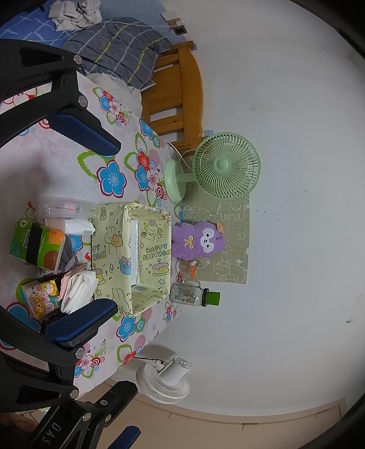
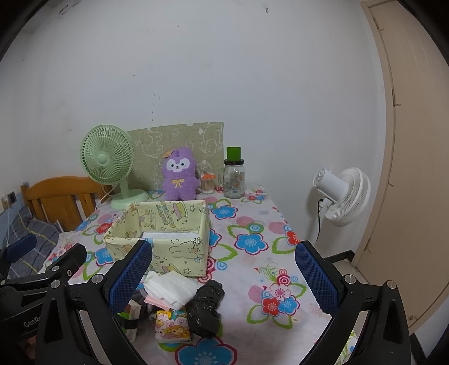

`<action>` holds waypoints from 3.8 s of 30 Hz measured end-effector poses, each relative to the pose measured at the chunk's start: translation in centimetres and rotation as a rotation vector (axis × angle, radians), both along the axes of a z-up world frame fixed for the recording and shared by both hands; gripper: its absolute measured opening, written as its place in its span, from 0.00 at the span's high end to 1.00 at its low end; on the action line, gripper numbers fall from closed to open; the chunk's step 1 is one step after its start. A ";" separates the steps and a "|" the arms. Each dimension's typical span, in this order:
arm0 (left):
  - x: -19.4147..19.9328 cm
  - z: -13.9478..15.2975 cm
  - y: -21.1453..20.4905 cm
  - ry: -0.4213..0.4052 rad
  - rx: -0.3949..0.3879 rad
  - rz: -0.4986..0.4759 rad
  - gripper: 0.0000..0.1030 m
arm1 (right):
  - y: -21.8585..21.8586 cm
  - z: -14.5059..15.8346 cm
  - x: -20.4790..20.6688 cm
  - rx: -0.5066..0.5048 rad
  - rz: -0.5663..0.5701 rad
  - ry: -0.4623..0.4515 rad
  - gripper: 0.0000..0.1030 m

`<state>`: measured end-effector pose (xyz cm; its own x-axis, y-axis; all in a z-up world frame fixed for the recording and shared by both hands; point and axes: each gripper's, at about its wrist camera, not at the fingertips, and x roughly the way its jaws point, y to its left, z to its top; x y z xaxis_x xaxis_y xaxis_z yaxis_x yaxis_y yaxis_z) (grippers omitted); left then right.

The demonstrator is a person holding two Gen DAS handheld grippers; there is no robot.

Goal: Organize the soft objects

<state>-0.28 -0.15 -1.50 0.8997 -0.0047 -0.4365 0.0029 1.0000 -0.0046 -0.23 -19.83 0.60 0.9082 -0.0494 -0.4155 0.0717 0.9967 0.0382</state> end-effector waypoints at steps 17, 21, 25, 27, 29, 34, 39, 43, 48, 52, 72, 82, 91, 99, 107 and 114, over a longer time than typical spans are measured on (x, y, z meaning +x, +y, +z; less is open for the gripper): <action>0.9 -1.0 -0.1 0.035 -0.003 -0.014 0.00 | 0.2 -0.4 0.6 -0.005 0.024 -0.004 0.00; 1.6 -1.8 0.0 0.052 -0.002 -0.023 0.00 | 0.4 -1.0 1.2 -0.005 0.031 0.007 0.00; 2.1 -2.6 0.2 0.065 -0.003 -0.027 0.00 | 0.8 -1.9 1.9 -0.007 0.045 0.027 0.01; 2.5 -3.1 0.2 0.077 -0.003 -0.036 0.00 | 1.0 -2.3 2.4 -0.008 0.054 0.038 0.02; 2.9 -3.6 0.1 0.090 -0.006 -0.043 0.00 | 1.2 -2.8 2.9 -0.010 0.059 0.053 0.02; 4.1 -4.9 0.0 0.123 -0.003 -0.044 0.00 | 1.4 -4.0 4.1 -0.004 0.076 0.082 0.02; 5.2 -6.2 0.1 0.160 -0.001 -0.040 0.01 | 1.8 -5.1 5.2 0.007 0.094 0.113 0.02; 5.9 -7.1 0.4 0.186 -0.003 -0.034 0.01 | 2.5 -6.0 6.1 0.014 0.114 0.138 0.02; 6.6 -8.4 0.8 0.226 -0.012 -0.029 0.02 | 3.3 -6.9 7.0 0.020 0.137 0.169 0.02; 6.5 -9.1 1.0 0.250 -0.030 -0.036 0.02 | 4.0 -7.7 7.4 0.015 0.154 0.192 0.02; 5.0 -11.1 -0.4 0.290 -0.026 -0.100 0.02 | 6.5 -10.2 7.7 -0.013 0.227 0.268 0.08; 3.4 -10.8 -0.7 0.284 -0.017 -0.114 0.02 | 6.6 -9.9 5.8 -0.020 0.235 0.265 0.08; 2.6 -12.1 -1.1 0.316 -0.012 -0.115 0.08 | 6.4 -11.0 4.5 -0.019 0.228 0.296 0.08; 2.1 -13.3 -1.7 0.357 0.005 -0.144 0.45 | 6.4 -12.0 4.2 -0.016 0.233 0.329 0.12; 2.2 -13.6 -1.4 0.360 -0.007 -0.136 0.46 | 6.6 -12.0 4.4 -0.018 0.215 0.328 0.28; 2.5 -13.4 -1.4 0.364 -0.025 -0.140 0.47 | 5.5 -11.2 4.1 -0.019 0.182 0.309 0.29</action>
<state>2.20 -1.56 -14.92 0.6762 -0.1309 -0.7250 0.1328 0.9896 -0.0548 3.83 -14.29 -10.64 0.7347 0.0911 -0.6722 -0.1014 0.9946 0.0239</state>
